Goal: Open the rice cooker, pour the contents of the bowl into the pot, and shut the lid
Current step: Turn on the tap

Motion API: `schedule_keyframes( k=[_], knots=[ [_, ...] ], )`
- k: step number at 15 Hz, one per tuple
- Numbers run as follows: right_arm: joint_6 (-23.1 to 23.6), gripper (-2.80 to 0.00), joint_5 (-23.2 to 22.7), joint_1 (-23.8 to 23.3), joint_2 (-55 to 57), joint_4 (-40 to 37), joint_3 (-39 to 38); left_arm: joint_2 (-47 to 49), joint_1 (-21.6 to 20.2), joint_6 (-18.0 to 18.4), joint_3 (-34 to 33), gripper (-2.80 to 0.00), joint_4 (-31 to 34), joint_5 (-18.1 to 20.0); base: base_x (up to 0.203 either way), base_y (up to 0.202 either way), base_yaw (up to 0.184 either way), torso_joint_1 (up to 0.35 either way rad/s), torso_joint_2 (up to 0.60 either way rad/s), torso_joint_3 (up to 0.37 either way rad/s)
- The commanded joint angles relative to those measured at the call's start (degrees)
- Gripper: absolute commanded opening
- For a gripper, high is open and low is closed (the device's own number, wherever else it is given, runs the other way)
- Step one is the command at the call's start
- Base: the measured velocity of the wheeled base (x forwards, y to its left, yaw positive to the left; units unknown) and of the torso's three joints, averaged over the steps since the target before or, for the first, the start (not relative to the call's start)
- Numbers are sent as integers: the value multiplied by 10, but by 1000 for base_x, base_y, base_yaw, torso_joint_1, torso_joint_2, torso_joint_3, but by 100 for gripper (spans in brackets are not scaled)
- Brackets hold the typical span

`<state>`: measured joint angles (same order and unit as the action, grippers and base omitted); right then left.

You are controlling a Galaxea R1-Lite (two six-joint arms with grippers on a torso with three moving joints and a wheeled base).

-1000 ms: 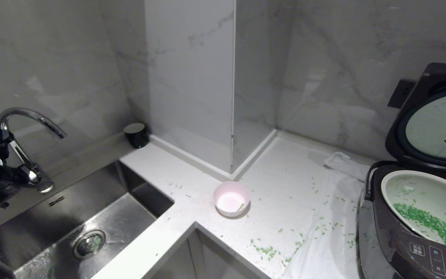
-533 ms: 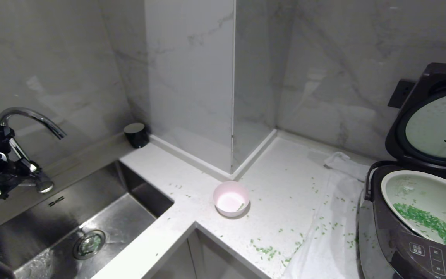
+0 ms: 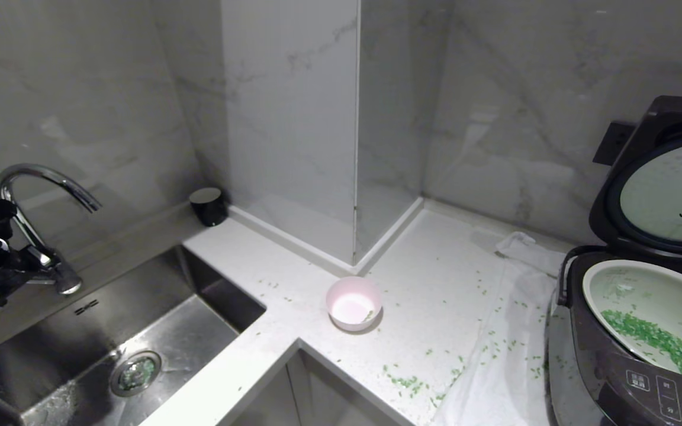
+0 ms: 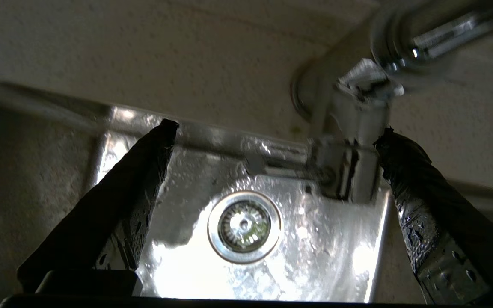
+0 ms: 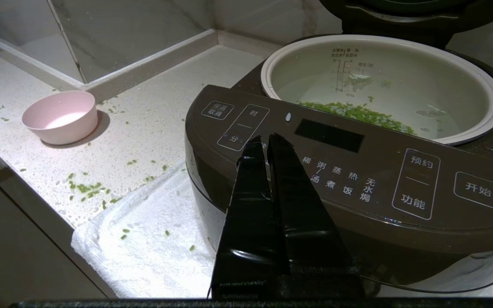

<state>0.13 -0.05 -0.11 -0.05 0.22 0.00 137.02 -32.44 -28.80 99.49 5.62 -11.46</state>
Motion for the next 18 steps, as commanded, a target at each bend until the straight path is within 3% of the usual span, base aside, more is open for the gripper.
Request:
schedule_keyframes(
  k=[1, 18],
  knots=[
    [0, -280, 0, 0, 0, 0, -1, 12, -10, 5, 19, 0, 0, -1, 0, 0, 0, 0, 0, 0],
    [0, -280, 0, 0, 0, 0, -1, 55, -13, 20, 84, 0, 1, -6, 0, 0, 0, 0, 0, 0]
  ],
)
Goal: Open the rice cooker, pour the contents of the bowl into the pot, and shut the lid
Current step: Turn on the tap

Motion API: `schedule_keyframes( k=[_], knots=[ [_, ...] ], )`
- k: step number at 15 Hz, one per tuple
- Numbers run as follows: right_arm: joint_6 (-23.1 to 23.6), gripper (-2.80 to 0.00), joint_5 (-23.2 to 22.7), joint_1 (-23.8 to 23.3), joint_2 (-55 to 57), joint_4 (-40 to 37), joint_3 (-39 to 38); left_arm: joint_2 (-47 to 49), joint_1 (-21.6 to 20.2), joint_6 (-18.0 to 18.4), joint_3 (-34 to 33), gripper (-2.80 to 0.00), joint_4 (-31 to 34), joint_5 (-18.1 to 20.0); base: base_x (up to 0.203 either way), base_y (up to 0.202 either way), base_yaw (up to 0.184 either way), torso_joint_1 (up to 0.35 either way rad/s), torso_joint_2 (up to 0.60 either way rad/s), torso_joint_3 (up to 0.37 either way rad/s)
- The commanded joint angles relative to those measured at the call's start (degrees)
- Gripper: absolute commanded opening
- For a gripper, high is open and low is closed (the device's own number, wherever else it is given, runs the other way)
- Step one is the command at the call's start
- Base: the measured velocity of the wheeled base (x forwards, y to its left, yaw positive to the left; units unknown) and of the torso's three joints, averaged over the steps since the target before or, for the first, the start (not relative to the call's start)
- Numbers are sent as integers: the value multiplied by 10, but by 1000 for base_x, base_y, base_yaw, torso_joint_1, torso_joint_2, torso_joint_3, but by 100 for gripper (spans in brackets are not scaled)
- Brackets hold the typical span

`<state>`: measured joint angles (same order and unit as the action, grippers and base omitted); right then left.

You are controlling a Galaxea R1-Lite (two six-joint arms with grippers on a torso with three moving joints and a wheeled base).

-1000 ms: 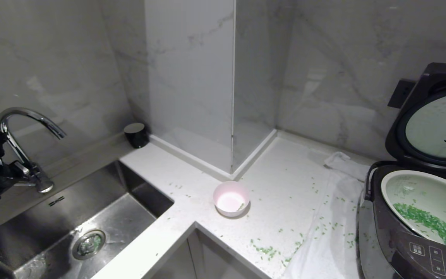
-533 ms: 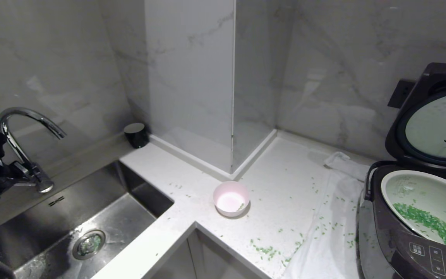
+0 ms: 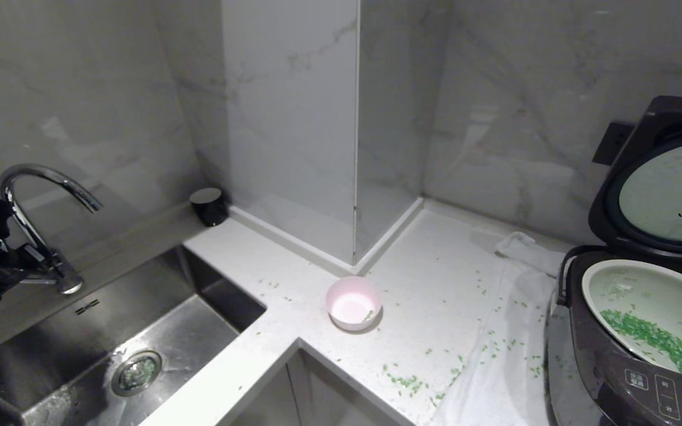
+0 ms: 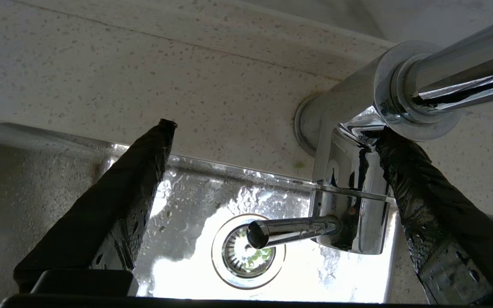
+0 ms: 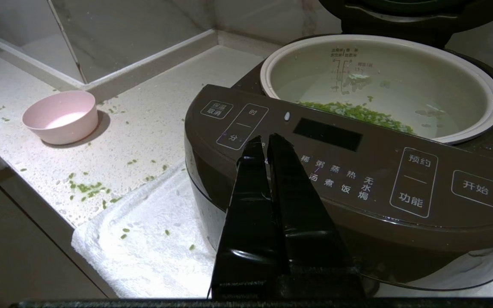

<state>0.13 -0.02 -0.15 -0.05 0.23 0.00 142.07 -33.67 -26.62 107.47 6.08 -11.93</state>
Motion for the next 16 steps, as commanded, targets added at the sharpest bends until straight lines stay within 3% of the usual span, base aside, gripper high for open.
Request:
schedule_keyframes(
  k=[1, 2, 16],
  knots=[
    [0, -280, 0, 0, 0, 0, -1, 6, -1, -1, 5, 0, -4, -1, 0, 0, 0, 0, 0, 0],
    [0, -280, -1, 1, 0, 0, -1, 9, -1, 0, 5, -280, -4, -1, 0, 0, 0, 0, 0, 0],
    [0, -280, -1, 1, 0, 0, -1, 4, -16, 3, -12, -280, 0, -1, 0, 0, 0, 0, 0, 0]
  ],
)
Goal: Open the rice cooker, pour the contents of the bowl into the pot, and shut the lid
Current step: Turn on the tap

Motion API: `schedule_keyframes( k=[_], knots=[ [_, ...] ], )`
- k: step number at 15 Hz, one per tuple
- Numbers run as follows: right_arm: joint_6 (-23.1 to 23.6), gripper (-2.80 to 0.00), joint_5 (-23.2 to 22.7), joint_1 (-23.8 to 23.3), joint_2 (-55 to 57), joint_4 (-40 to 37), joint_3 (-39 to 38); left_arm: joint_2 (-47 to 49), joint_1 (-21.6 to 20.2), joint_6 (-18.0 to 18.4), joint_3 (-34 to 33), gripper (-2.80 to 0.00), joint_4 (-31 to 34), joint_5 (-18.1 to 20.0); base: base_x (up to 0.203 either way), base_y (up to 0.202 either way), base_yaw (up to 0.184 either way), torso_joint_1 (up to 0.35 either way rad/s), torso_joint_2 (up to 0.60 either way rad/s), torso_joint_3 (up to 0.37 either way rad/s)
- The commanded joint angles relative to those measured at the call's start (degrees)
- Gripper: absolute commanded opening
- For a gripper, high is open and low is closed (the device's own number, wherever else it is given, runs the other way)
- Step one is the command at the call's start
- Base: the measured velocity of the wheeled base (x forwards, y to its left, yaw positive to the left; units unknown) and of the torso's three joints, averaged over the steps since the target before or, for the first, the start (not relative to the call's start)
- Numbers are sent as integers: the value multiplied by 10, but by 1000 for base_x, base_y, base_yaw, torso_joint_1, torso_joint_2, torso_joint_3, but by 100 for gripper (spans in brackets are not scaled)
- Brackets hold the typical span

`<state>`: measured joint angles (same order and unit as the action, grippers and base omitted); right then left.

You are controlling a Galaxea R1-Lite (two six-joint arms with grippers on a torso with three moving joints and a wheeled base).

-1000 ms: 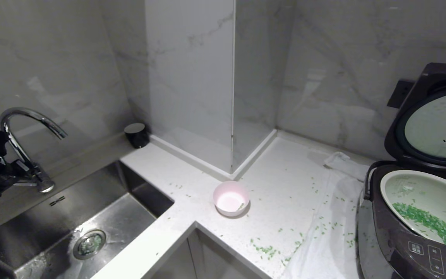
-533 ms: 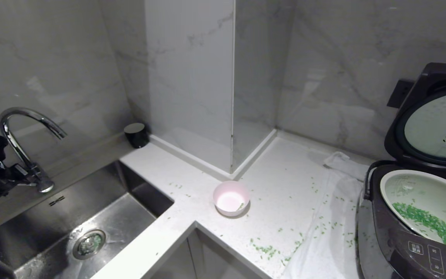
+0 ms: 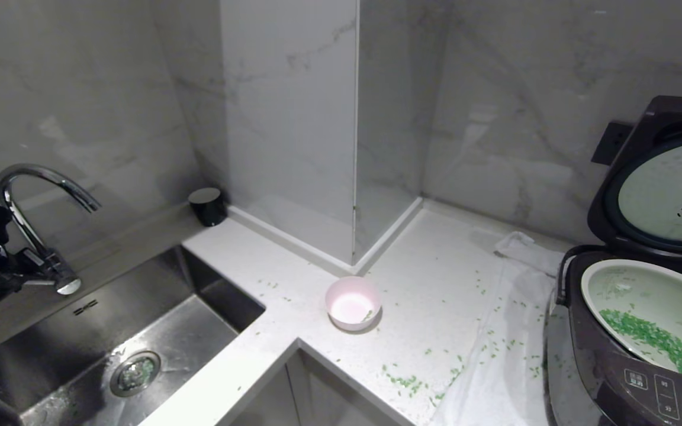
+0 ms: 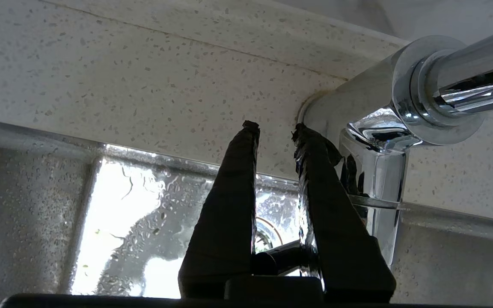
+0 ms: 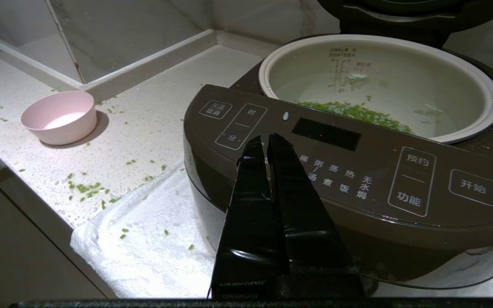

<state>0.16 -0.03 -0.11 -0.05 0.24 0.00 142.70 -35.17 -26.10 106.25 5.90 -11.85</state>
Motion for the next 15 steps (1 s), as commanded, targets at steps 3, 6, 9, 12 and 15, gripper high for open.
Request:
schedule_keyframes(
  k=[3, 6, 9, 12, 15],
  knots=[
    [0, -280, -1, 0, 0, 0, -1, -3, 0, -1, -4, -280, 2, -2, 0, 0, 0, 0, 0, 0],
    [0, -280, -1, 0, 0, 0, -1, -5, 0, 0, -8, -280, 2, -2, 0, 0, 0, 0, 0, 0],
    [0, -280, -1, 0, 0, 0, -1, -6, 1, 1, -9, -280, 3, -2, 0, 0, 0, 0, 0, 0],
    [0, -280, -1, 0, 0, 0, -1, -5, 1, 1, -14, -280, 3, -2, 0, 0, 0, 0, 0, 0],
    [0, -280, 0, 0, 0, 0, -1, -7, 4, 1, -14, -280, 3, -2, 0, 0, 0, 0, 0, 0]
  ],
)
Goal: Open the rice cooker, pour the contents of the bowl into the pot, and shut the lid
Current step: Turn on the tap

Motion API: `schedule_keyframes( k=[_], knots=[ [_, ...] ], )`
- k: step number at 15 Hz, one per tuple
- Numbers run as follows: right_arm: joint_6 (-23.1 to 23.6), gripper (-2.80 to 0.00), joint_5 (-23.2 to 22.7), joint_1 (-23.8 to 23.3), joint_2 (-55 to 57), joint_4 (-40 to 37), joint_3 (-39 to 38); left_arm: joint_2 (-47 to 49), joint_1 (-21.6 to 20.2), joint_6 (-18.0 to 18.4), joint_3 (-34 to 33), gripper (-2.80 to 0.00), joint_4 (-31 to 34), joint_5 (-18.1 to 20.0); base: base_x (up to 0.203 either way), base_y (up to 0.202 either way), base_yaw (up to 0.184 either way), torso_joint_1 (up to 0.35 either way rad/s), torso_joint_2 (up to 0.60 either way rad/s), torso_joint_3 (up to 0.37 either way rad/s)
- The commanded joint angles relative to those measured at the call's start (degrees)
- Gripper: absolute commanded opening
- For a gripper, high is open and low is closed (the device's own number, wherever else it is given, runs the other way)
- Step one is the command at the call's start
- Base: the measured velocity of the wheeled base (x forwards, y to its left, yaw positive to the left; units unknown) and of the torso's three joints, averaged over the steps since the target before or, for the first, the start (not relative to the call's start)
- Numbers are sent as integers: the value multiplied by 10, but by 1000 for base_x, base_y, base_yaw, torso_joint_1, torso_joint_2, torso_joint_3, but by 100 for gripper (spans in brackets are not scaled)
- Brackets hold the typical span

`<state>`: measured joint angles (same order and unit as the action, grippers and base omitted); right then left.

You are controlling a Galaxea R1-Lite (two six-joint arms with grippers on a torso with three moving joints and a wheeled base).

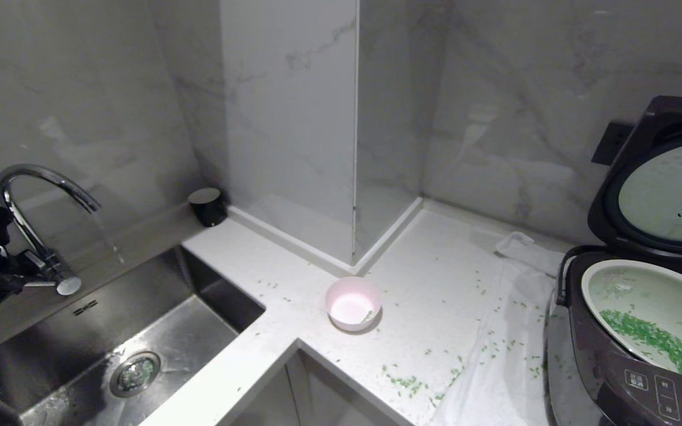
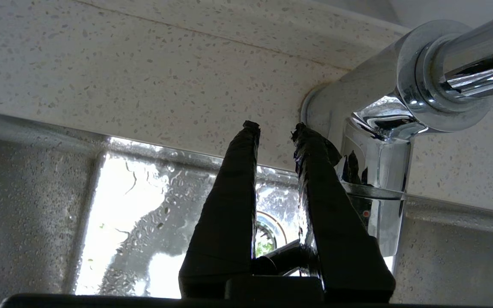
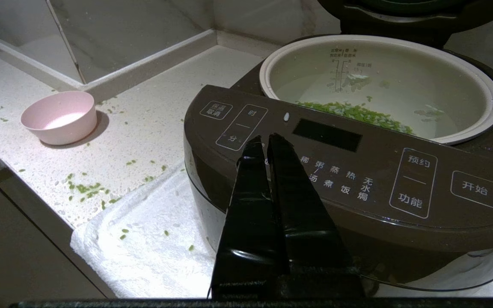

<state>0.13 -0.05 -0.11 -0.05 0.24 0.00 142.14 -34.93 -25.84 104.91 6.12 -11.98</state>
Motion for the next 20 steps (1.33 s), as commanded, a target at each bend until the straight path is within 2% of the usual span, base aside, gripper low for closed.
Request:
schedule_keyframes(
  k=[1, 20],
  knots=[
    [0, -280, 0, 0, 0, 0, -1, -2, 1, -2, -1, -280, 1, -1, 0, 0, 0, 0, 0, 0],
    [0, -280, 0, -1, 0, 0, -1, -1, -3, -2, 11, -280, -1, -1, 0, 0, 0, 0, 0, 0]
  ],
)
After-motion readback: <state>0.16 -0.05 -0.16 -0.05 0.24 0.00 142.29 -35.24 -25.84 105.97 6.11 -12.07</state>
